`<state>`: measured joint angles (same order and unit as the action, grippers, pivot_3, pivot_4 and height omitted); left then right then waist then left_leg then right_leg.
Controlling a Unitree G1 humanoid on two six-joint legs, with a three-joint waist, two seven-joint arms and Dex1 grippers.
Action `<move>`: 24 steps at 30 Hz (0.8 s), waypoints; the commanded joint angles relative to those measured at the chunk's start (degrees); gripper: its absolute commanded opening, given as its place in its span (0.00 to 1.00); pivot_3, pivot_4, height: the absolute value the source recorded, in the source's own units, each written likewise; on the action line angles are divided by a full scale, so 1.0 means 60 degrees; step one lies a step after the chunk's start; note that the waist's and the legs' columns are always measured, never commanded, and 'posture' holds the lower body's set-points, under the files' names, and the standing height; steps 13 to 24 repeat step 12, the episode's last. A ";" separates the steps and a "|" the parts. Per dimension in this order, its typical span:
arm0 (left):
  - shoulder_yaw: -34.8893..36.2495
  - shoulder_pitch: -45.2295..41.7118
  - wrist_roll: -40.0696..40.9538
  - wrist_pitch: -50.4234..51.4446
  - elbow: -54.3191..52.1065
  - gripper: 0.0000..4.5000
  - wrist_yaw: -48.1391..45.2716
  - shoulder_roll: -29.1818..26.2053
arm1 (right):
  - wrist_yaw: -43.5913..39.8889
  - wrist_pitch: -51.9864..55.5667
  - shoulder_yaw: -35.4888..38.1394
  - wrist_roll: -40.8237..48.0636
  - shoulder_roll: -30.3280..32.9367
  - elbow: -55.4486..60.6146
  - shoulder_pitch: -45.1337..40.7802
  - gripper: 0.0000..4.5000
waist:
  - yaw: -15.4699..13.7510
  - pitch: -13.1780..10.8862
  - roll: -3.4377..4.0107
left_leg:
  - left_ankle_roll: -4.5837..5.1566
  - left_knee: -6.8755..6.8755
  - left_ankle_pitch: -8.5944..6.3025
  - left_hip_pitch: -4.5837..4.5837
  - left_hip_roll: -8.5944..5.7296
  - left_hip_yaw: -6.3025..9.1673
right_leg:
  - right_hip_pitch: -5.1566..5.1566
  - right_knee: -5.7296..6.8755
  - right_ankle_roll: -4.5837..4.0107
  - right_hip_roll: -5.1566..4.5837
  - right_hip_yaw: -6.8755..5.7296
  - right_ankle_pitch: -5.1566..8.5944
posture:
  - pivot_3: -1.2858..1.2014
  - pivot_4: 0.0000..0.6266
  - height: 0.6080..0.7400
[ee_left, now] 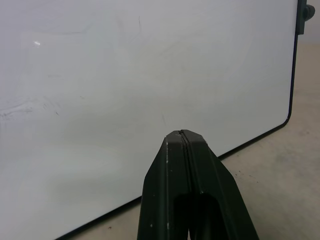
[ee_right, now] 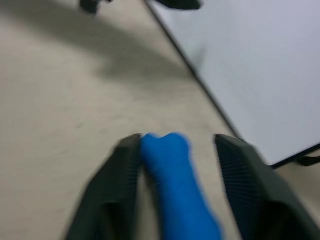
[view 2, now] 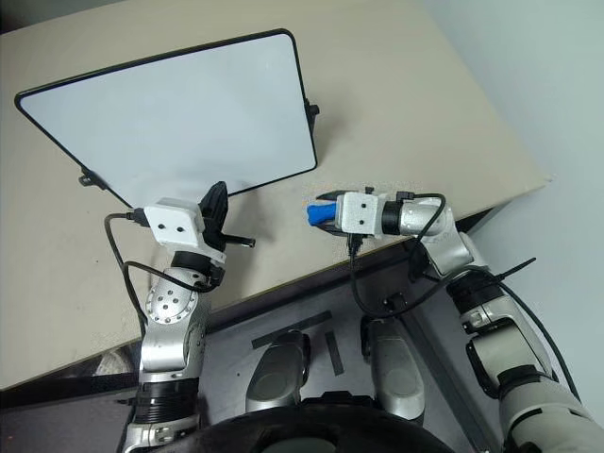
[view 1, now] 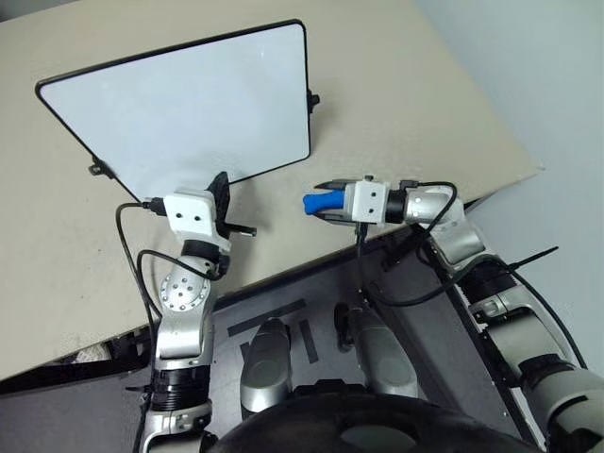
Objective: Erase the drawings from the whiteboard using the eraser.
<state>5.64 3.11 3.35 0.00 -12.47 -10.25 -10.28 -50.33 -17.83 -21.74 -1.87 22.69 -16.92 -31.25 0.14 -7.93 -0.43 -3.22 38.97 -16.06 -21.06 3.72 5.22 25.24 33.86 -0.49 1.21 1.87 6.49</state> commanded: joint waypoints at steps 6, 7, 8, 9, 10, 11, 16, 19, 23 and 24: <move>0.0188 0.0058 0.0234 0.0010 -0.0331 0.00 -0.0358 -0.0339 | 0.0835 0.0988 0.1254 0.0571 -0.0011 0.1568 0.0659 0.93 | -0.0030 0.0000 0.0000 | -0.0003 -0.0007 -0.0037 -0.0006 -0.0001 0.0002 | 0.0001 -0.0012 0.0031 0.0000 0.0003 0.0025 | 0.52 0.24 1.00; 0.0243 0.0186 0.0249 0.0054 -0.0444 0.00 -0.0359 -0.0365 | 0.0887 0.1110 0.1332 0.0595 -0.0001 0.1686 0.0818 0.93 | -0.0030 0.0001 -0.0001 | -0.0003 -0.0007 -0.0057 -0.0005 -0.0002 0.0001 | 0.0002 -0.0012 0.0035 0.0000 0.0004 0.0039 | 0.52 0.24 1.00; 0.0290 0.0296 0.0259 0.0099 -0.0551 0.00 -0.0352 -0.0395 | 0.0939 0.1230 0.1405 0.0634 -0.0004 0.1803 0.0964 0.93 | -0.0033 0.0001 -0.0001 | -0.0002 -0.0007 -0.0068 -0.0005 -0.0001 -0.0002 | 0.0006 -0.0012 0.0035 0.0000 0.0005 0.0047 | 0.52 0.24 1.00; 0.0316 0.0374 0.0266 0.0131 -0.0630 0.00 -0.0340 -0.0417 | 0.0974 0.1333 0.1471 0.0675 -0.0013 0.1906 0.1082 0.93 | -0.0035 0.0001 0.0000 | 0.0004 -0.0007 -0.0080 -0.0009 -0.0001 -0.0002 | 0.0007 -0.0012 0.0026 0.0000 0.0005 0.0054 | 0.52 0.24 1.00; 0.0336 0.0407 0.0280 0.0165 -0.0674 0.00 -0.0327 -0.0442 | 0.0993 0.1418 0.1513 0.0698 -0.0036 0.1973 0.1151 0.93 | -0.0034 0.0000 0.0000 | 0.0008 -0.0007 -0.0089 -0.0009 -0.0001 -0.0004 | 0.0009 -0.0010 0.0008 0.0000 0.0005 0.0060 | 0.52 0.24 1.00; 0.0345 0.0417 0.0295 0.0189 -0.0697 0.00 -0.0318 -0.0459 | 0.1000 0.1452 0.1521 0.0687 -0.0055 0.1994 0.1188 0.93 | -0.0035 0.0000 0.0000 | 0.0011 -0.0007 -0.0099 -0.0009 -0.0001 -0.0005 | 0.0011 -0.0010 -0.0003 -0.0001 0.0008 0.0060 | 0.52 0.24 1.00; 0.0338 0.0419 0.0300 0.0222 -0.0733 0.00 -0.0313 -0.0465 | 0.1004 0.1444 0.1502 0.0642 -0.0058 0.1986 0.1217 0.93 | -0.0035 0.0000 0.0000 | 0.0017 -0.0007 -0.0107 -0.0010 -0.0003 -0.0008 | 0.0011 -0.0010 -0.0012 -0.0001 0.0008 0.0061 | 0.52 0.24 1.00; 0.0338 0.0419 0.0300 0.0222 -0.0733 0.00 -0.0313 -0.0465 | 0.1004 0.1444 0.1502 0.0642 -0.0058 0.1986 0.1217 0.93 | -0.0035 0.0000 0.0000 | 0.0017 -0.0007 -0.0107 -0.0010 -0.0003 -0.0008 | 0.0011 -0.0010 -0.0012 -0.0001 0.0008 0.0061 | 0.52 0.24 1.00; 0.0338 0.0419 0.0300 0.0222 -0.0733 0.00 -0.0313 -0.0465 | 0.1004 0.1444 0.1502 0.0642 -0.0058 0.1986 0.1217 0.93 | -0.0035 0.0000 0.0000 | 0.0017 -0.0007 -0.0107 -0.0010 -0.0003 -0.0008 | 0.0011 -0.0010 -0.0012 -0.0001 0.0008 0.0061 | 0.52 0.24 1.00; 0.0338 0.0419 0.0300 0.0222 -0.0733 0.00 -0.0313 -0.0465 | 0.1004 0.1444 0.1502 0.0642 -0.0058 0.1986 0.1217 0.93 | -0.0035 0.0000 0.0000 | 0.0017 -0.0007 -0.0107 -0.0010 -0.0003 -0.0008 | 0.0011 -0.0010 -0.0012 -0.0001 0.0008 0.0061 | 0.52 0.24 1.00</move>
